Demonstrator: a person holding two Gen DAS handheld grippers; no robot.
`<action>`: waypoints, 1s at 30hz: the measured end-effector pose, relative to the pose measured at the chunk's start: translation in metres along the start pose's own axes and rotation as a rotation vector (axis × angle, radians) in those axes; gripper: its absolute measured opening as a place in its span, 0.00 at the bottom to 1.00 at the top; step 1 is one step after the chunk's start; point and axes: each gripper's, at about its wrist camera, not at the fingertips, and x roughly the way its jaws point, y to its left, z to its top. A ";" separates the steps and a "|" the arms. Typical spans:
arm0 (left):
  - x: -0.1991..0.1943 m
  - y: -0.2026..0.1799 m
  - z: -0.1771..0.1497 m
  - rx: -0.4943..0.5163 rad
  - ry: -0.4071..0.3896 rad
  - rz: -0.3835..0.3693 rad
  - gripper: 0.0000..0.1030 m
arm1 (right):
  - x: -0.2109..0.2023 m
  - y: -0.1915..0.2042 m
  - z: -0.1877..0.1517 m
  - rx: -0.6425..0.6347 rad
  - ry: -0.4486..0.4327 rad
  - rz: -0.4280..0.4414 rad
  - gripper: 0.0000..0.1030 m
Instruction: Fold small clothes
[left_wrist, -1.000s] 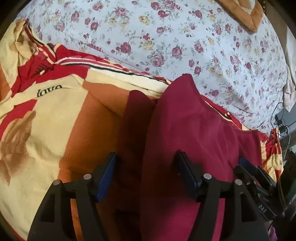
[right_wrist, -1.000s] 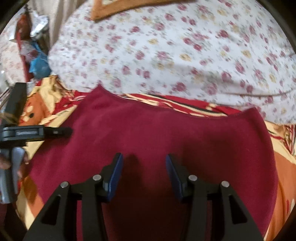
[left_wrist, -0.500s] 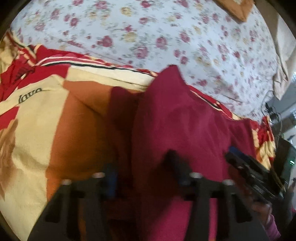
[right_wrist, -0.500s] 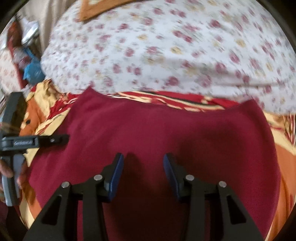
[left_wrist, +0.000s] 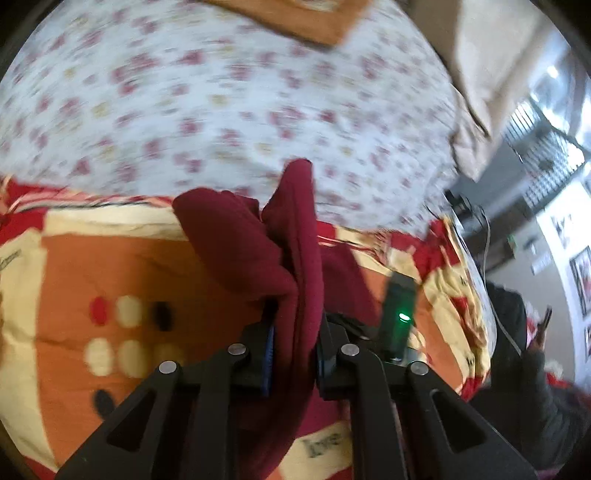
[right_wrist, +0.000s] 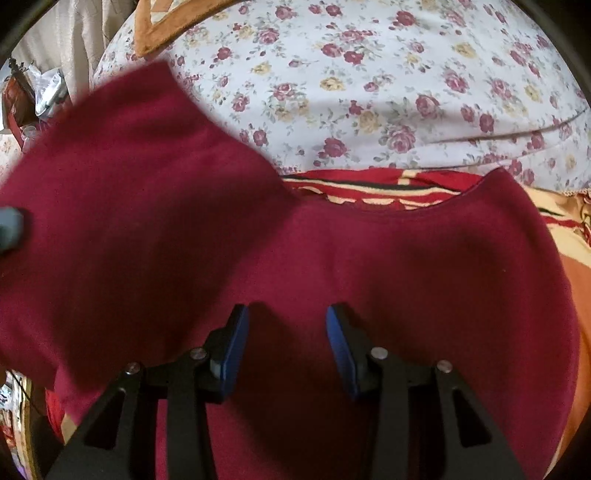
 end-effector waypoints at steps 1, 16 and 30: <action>0.006 -0.011 -0.002 0.014 0.010 -0.009 0.06 | -0.005 -0.005 0.000 0.033 -0.002 0.017 0.45; 0.079 -0.058 -0.039 0.004 0.182 -0.194 0.26 | -0.049 -0.131 -0.050 0.792 -0.224 0.562 0.46; 0.017 0.000 -0.075 0.003 0.091 0.001 0.26 | -0.065 -0.109 -0.041 0.580 -0.181 0.538 0.72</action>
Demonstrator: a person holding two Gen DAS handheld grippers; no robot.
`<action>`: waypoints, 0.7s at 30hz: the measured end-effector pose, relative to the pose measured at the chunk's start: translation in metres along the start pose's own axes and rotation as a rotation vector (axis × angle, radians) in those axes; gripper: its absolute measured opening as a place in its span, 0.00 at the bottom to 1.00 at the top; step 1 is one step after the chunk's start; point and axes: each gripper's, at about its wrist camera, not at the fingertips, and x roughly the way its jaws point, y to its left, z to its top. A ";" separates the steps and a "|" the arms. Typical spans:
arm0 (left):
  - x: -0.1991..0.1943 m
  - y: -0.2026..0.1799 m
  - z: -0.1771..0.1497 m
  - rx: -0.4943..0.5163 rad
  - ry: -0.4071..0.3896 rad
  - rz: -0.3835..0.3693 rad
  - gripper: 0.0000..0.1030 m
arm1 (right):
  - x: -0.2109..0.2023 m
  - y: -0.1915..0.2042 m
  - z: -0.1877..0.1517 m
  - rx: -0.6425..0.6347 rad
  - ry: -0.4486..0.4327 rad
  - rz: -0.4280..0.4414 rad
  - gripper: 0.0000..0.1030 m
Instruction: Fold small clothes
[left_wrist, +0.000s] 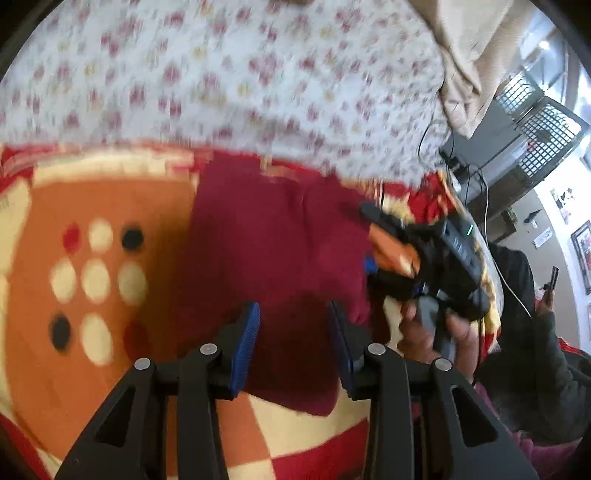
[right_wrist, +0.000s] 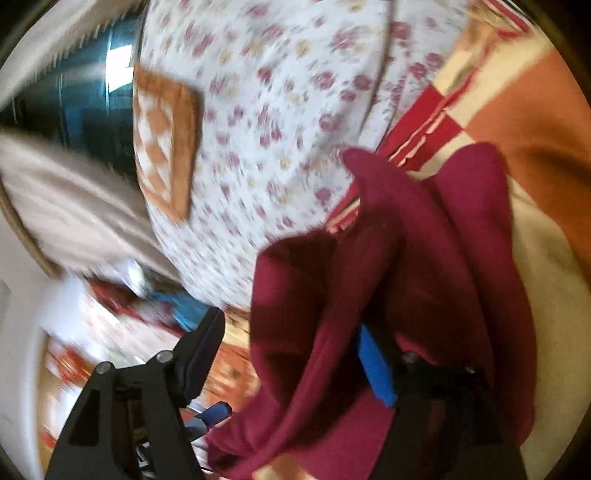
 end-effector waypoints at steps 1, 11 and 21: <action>0.008 0.000 -0.006 -0.002 0.012 -0.007 0.26 | 0.004 0.006 -0.003 -0.043 0.021 -0.043 0.71; 0.024 -0.032 -0.018 0.048 0.062 -0.094 0.26 | 0.020 0.075 -0.002 -0.498 0.113 -0.416 0.14; 0.015 -0.044 -0.012 0.121 0.021 0.014 0.26 | 0.031 0.057 0.047 -0.619 0.159 -0.714 0.14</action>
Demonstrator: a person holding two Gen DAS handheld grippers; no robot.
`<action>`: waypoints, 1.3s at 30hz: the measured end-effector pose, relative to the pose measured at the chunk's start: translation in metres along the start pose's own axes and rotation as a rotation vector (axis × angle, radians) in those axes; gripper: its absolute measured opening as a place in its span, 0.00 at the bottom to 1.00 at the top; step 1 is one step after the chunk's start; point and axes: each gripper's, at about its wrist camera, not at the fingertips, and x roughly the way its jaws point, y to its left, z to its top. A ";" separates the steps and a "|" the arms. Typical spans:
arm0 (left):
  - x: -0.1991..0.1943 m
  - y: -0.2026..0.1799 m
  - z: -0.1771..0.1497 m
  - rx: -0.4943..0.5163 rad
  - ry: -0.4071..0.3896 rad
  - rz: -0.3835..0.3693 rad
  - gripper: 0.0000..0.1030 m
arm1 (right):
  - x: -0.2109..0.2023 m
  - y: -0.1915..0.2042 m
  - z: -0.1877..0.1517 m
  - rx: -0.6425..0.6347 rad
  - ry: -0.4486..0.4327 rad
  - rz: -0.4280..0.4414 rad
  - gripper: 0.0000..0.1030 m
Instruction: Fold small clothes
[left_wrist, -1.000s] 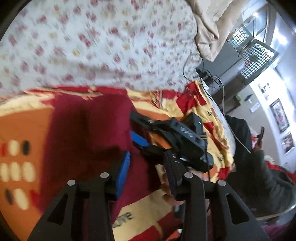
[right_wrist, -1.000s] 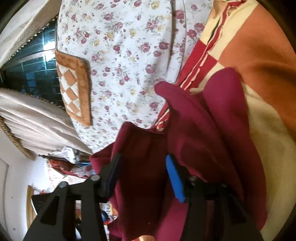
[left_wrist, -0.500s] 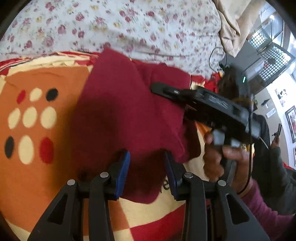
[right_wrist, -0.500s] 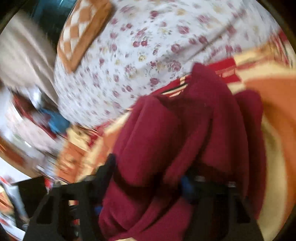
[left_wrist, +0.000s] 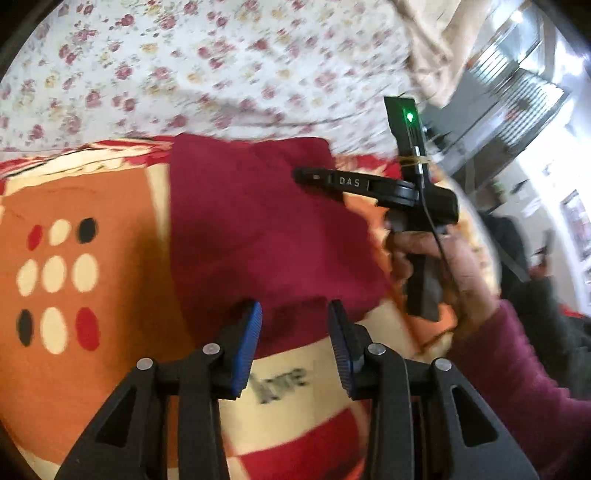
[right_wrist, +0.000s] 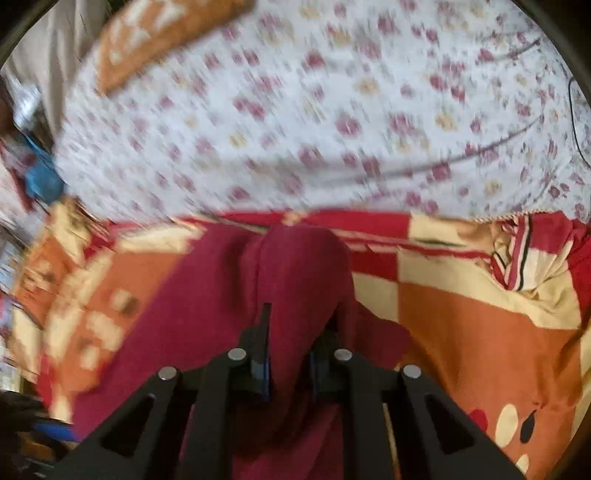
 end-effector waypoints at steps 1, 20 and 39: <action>0.004 0.001 -0.002 0.004 0.008 0.009 0.26 | 0.010 0.001 -0.004 -0.034 0.007 -0.060 0.14; -0.013 0.010 0.012 0.009 -0.104 0.091 0.26 | -0.082 0.002 -0.072 0.180 -0.020 0.261 0.59; 0.019 0.045 -0.004 -0.111 -0.047 0.063 0.29 | -0.048 0.000 -0.094 0.296 0.020 0.334 0.17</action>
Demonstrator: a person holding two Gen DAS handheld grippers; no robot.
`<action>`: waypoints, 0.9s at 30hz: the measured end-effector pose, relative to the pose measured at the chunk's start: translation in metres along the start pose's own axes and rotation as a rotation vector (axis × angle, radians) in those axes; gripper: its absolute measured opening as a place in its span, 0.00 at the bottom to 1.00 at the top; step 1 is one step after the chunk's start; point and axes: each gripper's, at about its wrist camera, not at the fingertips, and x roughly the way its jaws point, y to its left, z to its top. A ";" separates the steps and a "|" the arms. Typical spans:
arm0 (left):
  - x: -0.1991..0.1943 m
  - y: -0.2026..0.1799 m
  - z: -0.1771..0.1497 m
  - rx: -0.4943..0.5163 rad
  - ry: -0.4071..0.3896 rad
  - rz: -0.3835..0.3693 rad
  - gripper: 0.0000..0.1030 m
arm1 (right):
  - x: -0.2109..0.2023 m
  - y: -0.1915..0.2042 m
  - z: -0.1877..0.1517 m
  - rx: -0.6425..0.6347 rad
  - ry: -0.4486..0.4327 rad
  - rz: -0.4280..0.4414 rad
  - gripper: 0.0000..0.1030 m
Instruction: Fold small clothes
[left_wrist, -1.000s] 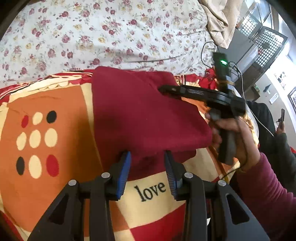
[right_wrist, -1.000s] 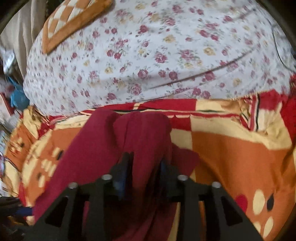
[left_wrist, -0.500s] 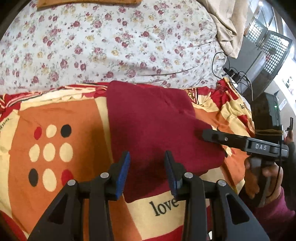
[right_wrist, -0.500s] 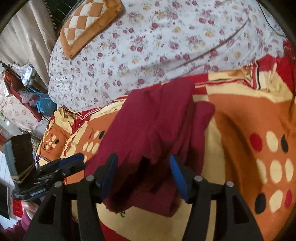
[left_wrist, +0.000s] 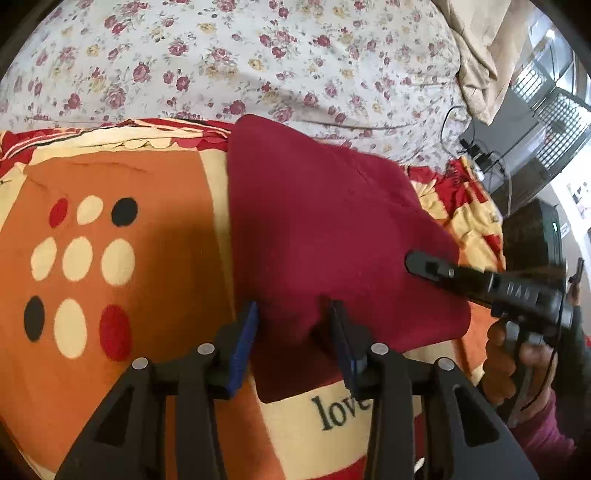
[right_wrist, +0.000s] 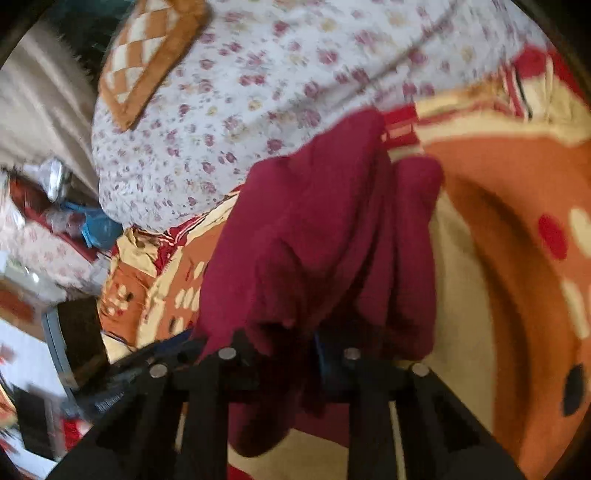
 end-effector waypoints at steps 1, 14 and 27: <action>-0.004 -0.001 0.001 -0.005 -0.006 -0.015 0.29 | -0.006 0.005 -0.003 -0.047 -0.009 -0.032 0.17; 0.006 -0.001 0.007 -0.032 -0.032 -0.006 0.33 | -0.018 -0.002 -0.022 -0.147 0.025 -0.166 0.14; 0.055 0.009 0.025 -0.088 0.052 -0.031 0.55 | -0.015 -0.009 -0.027 -0.090 -0.002 -0.108 0.26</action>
